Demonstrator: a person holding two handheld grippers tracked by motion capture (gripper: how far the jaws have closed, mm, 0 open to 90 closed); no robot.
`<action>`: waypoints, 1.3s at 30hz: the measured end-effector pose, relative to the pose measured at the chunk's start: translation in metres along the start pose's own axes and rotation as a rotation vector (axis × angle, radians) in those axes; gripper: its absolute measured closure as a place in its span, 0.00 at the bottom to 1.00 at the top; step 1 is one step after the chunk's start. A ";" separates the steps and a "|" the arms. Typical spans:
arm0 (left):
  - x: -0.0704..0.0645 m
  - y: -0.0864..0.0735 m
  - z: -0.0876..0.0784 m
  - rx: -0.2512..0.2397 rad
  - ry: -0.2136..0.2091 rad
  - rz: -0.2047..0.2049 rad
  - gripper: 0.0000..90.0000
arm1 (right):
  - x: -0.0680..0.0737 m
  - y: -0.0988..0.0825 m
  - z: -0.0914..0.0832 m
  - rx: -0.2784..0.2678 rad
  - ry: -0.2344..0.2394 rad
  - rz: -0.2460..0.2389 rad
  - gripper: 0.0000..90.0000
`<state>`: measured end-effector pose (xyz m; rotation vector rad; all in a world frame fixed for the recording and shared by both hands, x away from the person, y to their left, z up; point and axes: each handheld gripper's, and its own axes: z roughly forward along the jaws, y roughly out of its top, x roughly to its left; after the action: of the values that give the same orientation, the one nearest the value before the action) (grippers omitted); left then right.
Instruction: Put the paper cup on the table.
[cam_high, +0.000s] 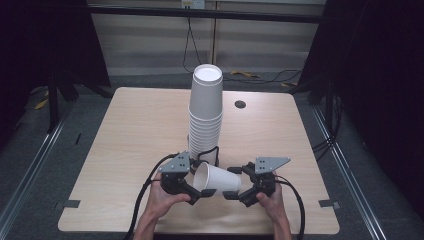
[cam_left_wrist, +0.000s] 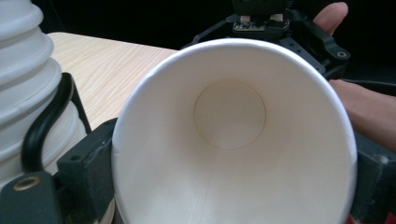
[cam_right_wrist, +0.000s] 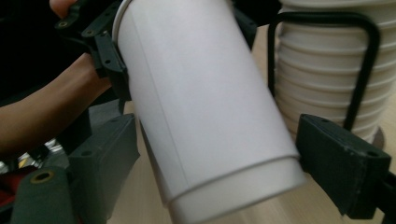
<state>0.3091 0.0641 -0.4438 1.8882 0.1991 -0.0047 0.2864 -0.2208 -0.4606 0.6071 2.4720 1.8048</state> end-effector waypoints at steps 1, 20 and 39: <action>0.000 0.000 -0.002 0.008 0.010 0.003 0.11 | 0.000 0.000 -0.002 -0.010 -0.011 0.004 0.15; 0.003 -0.007 -0.027 0.052 0.085 -0.061 0.10 | -0.004 -0.017 -0.032 -0.185 -0.290 0.068 0.15; 0.008 -0.013 -0.057 0.153 0.143 -0.108 0.10 | -0.005 -0.051 -0.033 -0.262 -0.764 0.022 0.15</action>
<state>0.3095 0.1232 -0.4384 2.0291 0.4083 0.0424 0.2679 -0.2656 -0.4981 1.0521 1.7023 1.4716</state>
